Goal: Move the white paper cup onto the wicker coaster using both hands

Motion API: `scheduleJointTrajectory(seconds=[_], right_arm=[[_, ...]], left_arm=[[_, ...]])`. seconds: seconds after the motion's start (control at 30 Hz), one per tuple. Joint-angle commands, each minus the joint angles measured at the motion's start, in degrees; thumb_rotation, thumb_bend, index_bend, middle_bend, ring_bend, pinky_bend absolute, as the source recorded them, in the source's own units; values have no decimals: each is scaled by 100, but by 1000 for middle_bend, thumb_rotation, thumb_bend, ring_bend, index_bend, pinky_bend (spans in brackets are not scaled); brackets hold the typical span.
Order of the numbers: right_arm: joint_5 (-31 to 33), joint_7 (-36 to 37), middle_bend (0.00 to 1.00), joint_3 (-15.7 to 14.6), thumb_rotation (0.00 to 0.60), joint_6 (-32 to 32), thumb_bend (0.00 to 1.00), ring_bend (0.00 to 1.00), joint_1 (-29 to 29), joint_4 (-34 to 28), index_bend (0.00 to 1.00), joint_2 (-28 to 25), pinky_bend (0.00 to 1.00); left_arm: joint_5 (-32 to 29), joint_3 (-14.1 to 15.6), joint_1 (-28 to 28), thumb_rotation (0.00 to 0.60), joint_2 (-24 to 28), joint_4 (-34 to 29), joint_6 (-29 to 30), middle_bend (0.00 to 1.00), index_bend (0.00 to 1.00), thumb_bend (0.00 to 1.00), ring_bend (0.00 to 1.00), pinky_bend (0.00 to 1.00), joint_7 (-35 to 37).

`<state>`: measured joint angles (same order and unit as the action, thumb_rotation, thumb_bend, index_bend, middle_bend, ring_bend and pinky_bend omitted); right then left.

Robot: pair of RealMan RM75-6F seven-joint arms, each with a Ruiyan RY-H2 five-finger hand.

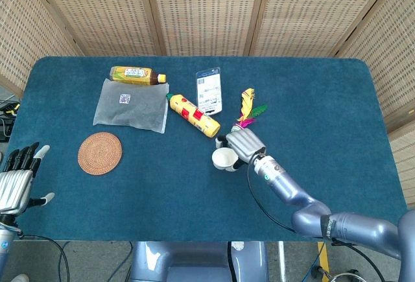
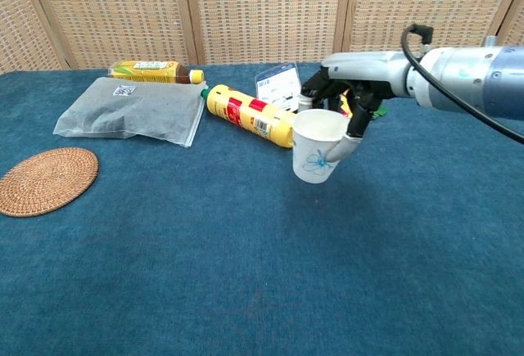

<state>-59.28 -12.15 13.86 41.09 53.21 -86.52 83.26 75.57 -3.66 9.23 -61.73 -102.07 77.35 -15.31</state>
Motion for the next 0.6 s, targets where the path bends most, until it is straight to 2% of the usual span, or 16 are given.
scheduleJointTrajectory(seconds=[0.03,0.33,0.5,0.53,0.6], right_arm=[[255,-324,486,65,600,-195,50,471,360,186,402,301,647],[1201,-956,486,83,600,-222,51,471,1049,898,409,1210,646],[1512,-1132,479,75,600,-138,48,467,1217,1104,402,1470,645],[1579,-1147,456,82,600,-121,35,444,1246,1133,374,1521,614],[1644,-1199,322,71,600,-90,10,298,1289,1172,234,1568,425]], left_arm=[[19,4,-3,600,33,-5,2,0,0,0,0,0,68],[-31,-4,36,600,89,8,-86,0,0,0,0,0,187],[-61,0,54,600,88,15,-122,0,0,0,0,0,178],[-65,4,59,600,85,16,-129,0,0,0,0,0,170],[-73,5,63,600,82,16,-128,0,0,0,0,0,155]])
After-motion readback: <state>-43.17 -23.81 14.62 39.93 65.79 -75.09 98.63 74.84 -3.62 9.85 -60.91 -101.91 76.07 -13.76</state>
